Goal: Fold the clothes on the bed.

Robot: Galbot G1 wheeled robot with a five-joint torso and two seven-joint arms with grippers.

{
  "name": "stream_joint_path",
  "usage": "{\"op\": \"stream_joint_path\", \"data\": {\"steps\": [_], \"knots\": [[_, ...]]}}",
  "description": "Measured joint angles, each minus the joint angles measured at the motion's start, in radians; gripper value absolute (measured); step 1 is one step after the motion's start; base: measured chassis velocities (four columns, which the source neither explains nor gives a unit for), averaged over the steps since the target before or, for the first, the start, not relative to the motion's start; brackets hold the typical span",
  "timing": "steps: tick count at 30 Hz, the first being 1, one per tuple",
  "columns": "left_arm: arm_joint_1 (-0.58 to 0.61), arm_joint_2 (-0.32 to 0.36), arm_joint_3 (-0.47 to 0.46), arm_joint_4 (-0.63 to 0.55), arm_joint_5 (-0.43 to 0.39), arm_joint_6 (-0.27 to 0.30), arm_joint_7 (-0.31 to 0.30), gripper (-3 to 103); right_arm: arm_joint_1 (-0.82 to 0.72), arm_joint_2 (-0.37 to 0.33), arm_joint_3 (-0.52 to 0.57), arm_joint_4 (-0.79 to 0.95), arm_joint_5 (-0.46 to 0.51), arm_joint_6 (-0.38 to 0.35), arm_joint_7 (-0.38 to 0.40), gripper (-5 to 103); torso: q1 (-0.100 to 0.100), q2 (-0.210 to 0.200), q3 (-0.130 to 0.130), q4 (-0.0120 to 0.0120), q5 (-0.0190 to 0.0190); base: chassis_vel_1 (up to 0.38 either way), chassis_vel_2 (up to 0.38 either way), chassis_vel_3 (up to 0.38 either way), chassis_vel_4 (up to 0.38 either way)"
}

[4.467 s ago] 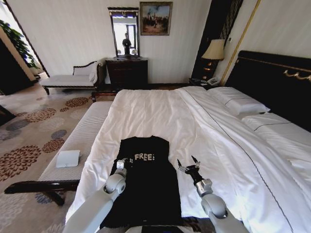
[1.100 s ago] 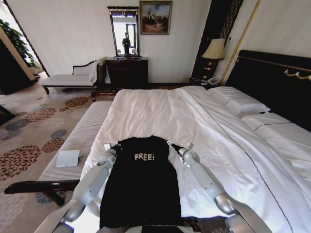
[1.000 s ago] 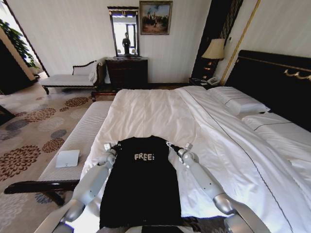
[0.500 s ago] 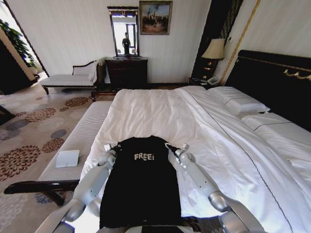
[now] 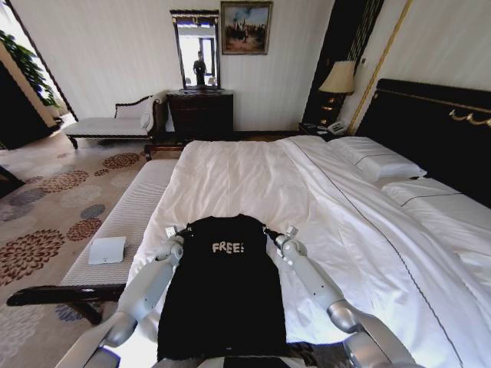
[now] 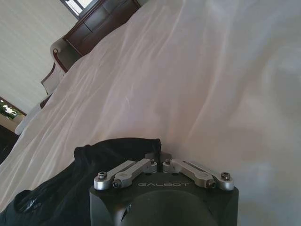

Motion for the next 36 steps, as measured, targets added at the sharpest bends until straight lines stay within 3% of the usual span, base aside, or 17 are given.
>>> {"op": "stream_joint_path", "data": {"steps": [6,15,21,27,36], "knots": [[-0.002,0.039,0.000,-0.083,-0.014,-0.017,-0.034,2,-0.011,-0.038,0.005,0.132,-0.024,0.041,0.058,1,0.000,0.000,0.000,0.0000,-0.0001,0.000,0.000,0.000,0.000],[-0.109,0.106,0.010,-0.197,-0.114,-0.019,-0.060,2,0.044,-0.097,-0.010,0.234,-0.167,0.145,0.117,1,0.000,0.000,0.000,-0.0002,0.0000,0.000,0.000,0.000,0.000],[-0.197,0.117,0.052,-0.151,-0.152,-0.014,-0.054,2,0.099,-0.108,-0.056,0.225,-0.207,0.162,0.129,1,0.000,0.000,0.000,-0.0002,-0.0001,0.000,0.000,0.000,0.000],[-0.302,0.083,0.104,-0.042,-0.155,-0.016,-0.047,2,0.175,-0.064,-0.110,0.124,-0.230,0.182,0.140,1,0.000,0.000,0.000,0.0000,0.0000,0.000,0.000,0.000,0.000],[-0.459,0.014,0.178,0.185,-0.125,-0.035,0.027,2,0.291,-0.003,-0.154,-0.040,-0.248,0.196,0.138,1,0.000,0.000,0.000,-0.0004,0.0001,0.000,0.000,0.000,0.000]]}}
